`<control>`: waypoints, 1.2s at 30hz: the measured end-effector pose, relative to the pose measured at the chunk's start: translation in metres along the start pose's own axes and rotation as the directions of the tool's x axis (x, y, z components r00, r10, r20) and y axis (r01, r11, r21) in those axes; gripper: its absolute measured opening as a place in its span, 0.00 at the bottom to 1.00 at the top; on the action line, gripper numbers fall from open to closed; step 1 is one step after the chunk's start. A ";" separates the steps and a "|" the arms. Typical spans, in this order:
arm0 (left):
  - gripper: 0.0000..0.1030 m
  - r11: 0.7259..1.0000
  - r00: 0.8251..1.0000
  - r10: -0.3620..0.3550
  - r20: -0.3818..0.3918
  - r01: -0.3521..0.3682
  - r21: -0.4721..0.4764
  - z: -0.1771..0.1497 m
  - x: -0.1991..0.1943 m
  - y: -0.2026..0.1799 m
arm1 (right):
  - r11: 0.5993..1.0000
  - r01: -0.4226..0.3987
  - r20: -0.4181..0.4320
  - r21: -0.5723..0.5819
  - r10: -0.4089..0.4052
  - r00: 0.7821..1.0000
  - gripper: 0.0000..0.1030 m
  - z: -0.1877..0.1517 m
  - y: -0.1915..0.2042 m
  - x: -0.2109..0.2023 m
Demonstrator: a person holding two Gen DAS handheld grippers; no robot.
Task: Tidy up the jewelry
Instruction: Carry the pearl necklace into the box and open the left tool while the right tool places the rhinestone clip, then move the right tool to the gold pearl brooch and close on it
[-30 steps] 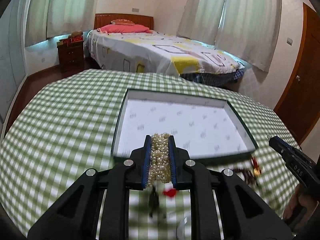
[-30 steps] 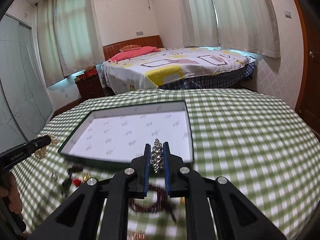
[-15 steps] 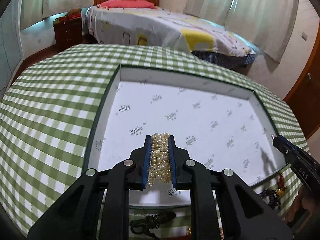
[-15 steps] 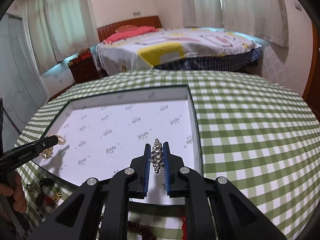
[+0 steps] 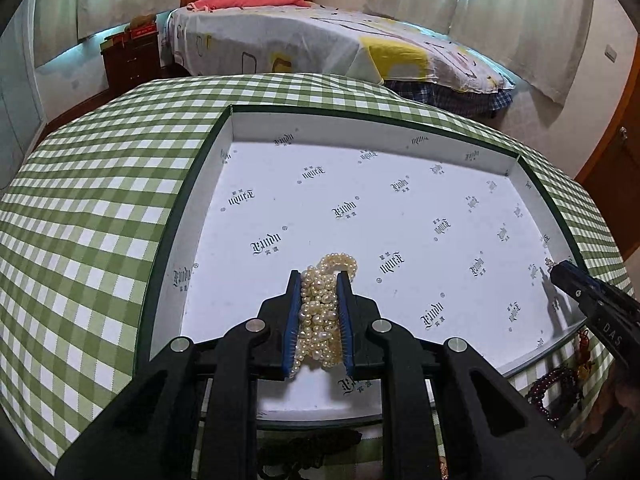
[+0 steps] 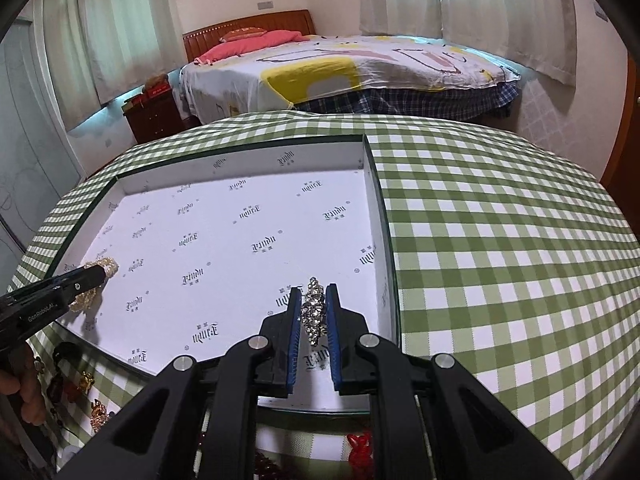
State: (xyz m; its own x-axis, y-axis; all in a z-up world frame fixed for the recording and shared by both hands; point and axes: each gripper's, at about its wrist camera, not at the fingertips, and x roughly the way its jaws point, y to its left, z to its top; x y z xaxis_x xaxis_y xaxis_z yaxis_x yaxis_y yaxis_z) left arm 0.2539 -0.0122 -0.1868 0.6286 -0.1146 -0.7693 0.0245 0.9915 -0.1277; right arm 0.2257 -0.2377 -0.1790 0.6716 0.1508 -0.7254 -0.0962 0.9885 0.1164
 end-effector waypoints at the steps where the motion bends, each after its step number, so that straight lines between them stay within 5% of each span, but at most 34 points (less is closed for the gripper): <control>1: 0.19 1.000 1.000 0.000 0.001 0.000 0.002 0.000 0.000 -0.001 | 1.000 0.003 -0.001 -0.004 -0.003 1.000 0.13 0.000 0.000 0.000; 6: 0.44 1.000 1.000 0.000 0.013 0.000 0.007 -0.002 -0.002 -0.003 | 1.000 -0.008 0.003 -0.005 0.008 1.000 0.22 0.001 0.001 -0.001; 22: 0.66 1.000 0.994 -0.004 0.105 0.001 0.027 -0.009 -0.040 -0.007 | 1.000 -0.019 0.084 -0.020 0.021 0.996 0.40 -0.006 0.012 -0.039; 36: 0.73 1.000 0.964 -0.017 0.265 0.012 0.021 -0.067 -0.133 -0.014 | 0.995 0.018 0.177 -0.096 -0.001 0.984 0.52 -0.080 0.032 -0.114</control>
State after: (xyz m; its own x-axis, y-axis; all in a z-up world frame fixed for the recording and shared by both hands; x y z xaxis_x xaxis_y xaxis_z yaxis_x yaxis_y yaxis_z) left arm 0.1179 -0.0150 -0.1251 0.8114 -0.1113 -0.5738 0.0482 0.9911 -0.1241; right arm 0.0873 -0.2223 -0.1474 0.7912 0.1461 -0.5939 -0.1543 0.9873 0.0373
